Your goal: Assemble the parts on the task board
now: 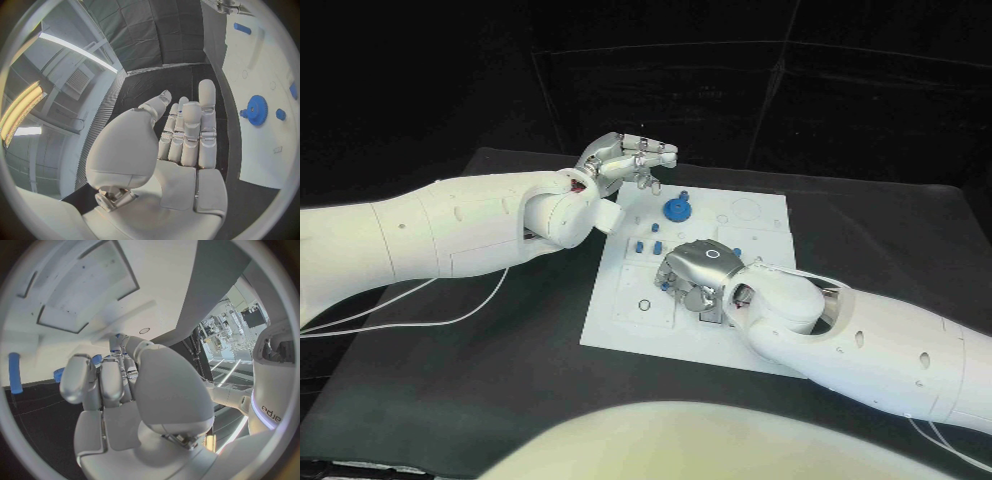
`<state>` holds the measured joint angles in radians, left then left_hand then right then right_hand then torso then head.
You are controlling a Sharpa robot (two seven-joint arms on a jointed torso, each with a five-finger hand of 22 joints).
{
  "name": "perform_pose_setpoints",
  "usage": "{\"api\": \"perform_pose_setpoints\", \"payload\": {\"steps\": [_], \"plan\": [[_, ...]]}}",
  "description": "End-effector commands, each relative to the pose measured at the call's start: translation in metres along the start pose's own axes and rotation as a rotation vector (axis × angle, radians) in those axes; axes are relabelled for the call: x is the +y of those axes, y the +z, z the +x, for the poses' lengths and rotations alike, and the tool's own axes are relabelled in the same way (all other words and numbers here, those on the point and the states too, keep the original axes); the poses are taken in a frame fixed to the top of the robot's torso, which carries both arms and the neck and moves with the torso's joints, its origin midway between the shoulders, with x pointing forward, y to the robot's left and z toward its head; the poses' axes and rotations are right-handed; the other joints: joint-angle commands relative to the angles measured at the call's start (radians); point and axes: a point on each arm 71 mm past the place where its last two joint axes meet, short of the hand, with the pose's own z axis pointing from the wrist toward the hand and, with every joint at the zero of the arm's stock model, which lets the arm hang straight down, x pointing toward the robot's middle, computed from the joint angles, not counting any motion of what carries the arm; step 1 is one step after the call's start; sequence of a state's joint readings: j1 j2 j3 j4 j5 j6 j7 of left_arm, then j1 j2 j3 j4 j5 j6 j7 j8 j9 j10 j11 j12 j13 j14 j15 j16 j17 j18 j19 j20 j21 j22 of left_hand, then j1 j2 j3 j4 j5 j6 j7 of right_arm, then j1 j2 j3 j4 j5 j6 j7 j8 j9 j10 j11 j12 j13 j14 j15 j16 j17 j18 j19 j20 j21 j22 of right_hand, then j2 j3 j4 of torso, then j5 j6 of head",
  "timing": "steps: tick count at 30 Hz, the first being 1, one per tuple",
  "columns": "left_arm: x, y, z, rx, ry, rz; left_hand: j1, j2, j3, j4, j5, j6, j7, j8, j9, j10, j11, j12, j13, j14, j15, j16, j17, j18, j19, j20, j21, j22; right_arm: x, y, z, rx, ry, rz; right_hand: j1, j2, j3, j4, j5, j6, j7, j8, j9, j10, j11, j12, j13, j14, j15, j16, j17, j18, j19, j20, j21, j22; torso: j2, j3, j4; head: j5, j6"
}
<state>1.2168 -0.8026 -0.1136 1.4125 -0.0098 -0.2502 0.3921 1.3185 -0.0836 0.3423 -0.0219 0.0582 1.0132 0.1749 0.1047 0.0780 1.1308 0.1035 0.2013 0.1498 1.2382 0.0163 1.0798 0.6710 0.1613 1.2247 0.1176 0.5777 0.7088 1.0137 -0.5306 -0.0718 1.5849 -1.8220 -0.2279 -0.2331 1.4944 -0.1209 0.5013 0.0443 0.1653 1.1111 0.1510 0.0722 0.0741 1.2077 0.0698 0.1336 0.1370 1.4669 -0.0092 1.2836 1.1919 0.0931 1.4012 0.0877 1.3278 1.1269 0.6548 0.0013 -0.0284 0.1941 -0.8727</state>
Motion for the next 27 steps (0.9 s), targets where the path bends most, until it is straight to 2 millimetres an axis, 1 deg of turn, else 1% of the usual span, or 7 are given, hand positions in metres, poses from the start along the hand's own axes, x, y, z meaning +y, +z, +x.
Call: {"api": "perform_pose_setpoints", "payload": {"steps": [1,4,7,9,16,18,27], "plan": [[-0.001,0.001,0.001,0.014,-0.009,-0.003,0.009,-0.001,-0.004,-0.001,-0.001,-0.005,0.003,0.004,-0.001,-0.007,-0.001,0.004,0.001,-0.007,0.003,-0.006,-0.001,0.021,-0.01,0.0,-0.004,-0.001,-0.001,0.0,0.005,0.026,-0.013,0.013,-0.015,-0.003,0.003,-0.004,-0.003,0.001,0.0,-0.002,-0.001,0.001,0.005,-0.008,0.001,0.038,-0.003,0.005,-0.004,-0.005,0.0,0.0,0.001,-0.004,0.0,-0.0001,-0.0002,-0.001,0.0],[0.0,0.001,0.001,0.018,-0.01,-0.01,0.008,0.0,-0.004,-0.001,-0.001,-0.006,0.003,0.004,-0.002,-0.007,-0.001,0.005,0.001,-0.008,0.003,-0.007,-0.002,0.02,-0.01,0.0,-0.005,-0.001,-0.004,0.001,0.003,-0.005,-0.01,0.027,-0.045,-0.017,0.008,0.001,-0.006,-0.072,0.024,-0.013,-0.012,-0.065,0.026,-0.045,-0.016,0.027,0.015,-0.017,-0.033,0.005,-0.03,0.01,-0.037,-0.067,0.0,-0.0003,0.0006,0.0,0.0],[0.0,0.0,0.001,0.02,-0.011,-0.014,0.008,0.0,-0.004,-0.001,-0.001,-0.006,0.003,0.004,-0.002,-0.007,-0.001,0.005,0.001,-0.008,0.003,-0.007,-0.002,0.02,-0.01,0.0,-0.005,-0.001,-0.006,0.001,0.002,-0.027,-0.006,0.038,-0.072,-0.038,0.012,0.007,-0.022,-0.151,0.051,-0.012,-0.012,-0.139,0.056,-0.07,-0.039,-0.004,0.036,-0.083,-0.112,0.028,-0.091,0.029,-0.121,-0.199,0.0,0.0002,0.0019,0.001,0.0],[0.0,0.0,0.001,0.021,-0.011,-0.016,0.007,0.001,-0.005,0.0,-0.001,-0.006,0.004,0.004,-0.002,-0.008,-0.001,0.005,0.001,-0.009,0.003,-0.007,-0.002,0.02,-0.01,0.0,-0.005,-0.002,-0.008,0.001,0.001,-0.043,-0.003,0.045,-0.081,-0.046,0.011,0.006,-0.031,-0.179,0.059,-0.011,-0.011,-0.169,0.066,-0.066,-0.051,-0.018,0.044,-0.107,-0.141,0.037,-0.112,0.04,-0.153,-0.244,0.0,0.0001,0.0025,0.001,0.0],[0.001,0.0,0.001,0.025,-0.013,-0.023,0.007,0.001,-0.005,0.0,-0.001,-0.006,0.004,0.004,-0.002,-0.008,-0.001,0.005,0.001,-0.009,0.003,-0.007,-0.002,0.02,-0.01,0.0,-0.005,-0.002,-0.009,-0.002,-0.003,-0.094,0.009,0.048,-0.084,-0.046,0.012,0.002,-0.026,-0.191,0.058,-0.009,-0.009,-0.183,0.067,-0.057,-0.06,-0.025,0.046,-0.118,-0.156,0.04,-0.117,0.045,-0.165,-0.258,0.0,0.0014,-0.0011,0.004,0.0],[0.001,0.0,0.001,0.027,-0.014,-0.025,0.007,0.001,-0.005,0.0,-0.001,-0.006,0.004,0.004,-0.002,-0.008,-0.001,0.005,0.001,-0.009,0.003,-0.007,-0.002,0.02,-0.01,0.0,-0.005,-0.002,-0.009,-0.004,-0.004,-0.11,0.014,0.044,-0.083,-0.045,0.014,0.001,-0.021,-0.19,0.057,-0.007,-0.008,-0.182,0.066,-0.052,-0.061,-0.023,0.045,-0.115,-0.153,0.04,-0.116,0.045,-0.166,-0.258,0.0,0.0011,-0.0005,0.003,0.0],[0.001,0.0,-0.001,0.026,-0.014,-0.031,0.006,0.001,-0.006,0.001,-0.002,-0.008,0.004,0.004,-0.002,-0.01,0.0,0.005,0.001,-0.01,0.004,-0.008,-0.005,0.02,-0.01,0.001,-0.006,-0.002,-0.017,-0.032,-0.016,-0.149,0.05,0.063,-0.095,-0.044,0.023,0.001,-0.004,-0.148,0.049,0.012,-0.001,-0.159,0.057,-0.016,-0.065,-0.009,0.038,-0.096,-0.14,0.036,-0.098,0.04,-0.155,-0.24,-0.001,-0.0006,-0.0007,-0.007,0.0]]}}
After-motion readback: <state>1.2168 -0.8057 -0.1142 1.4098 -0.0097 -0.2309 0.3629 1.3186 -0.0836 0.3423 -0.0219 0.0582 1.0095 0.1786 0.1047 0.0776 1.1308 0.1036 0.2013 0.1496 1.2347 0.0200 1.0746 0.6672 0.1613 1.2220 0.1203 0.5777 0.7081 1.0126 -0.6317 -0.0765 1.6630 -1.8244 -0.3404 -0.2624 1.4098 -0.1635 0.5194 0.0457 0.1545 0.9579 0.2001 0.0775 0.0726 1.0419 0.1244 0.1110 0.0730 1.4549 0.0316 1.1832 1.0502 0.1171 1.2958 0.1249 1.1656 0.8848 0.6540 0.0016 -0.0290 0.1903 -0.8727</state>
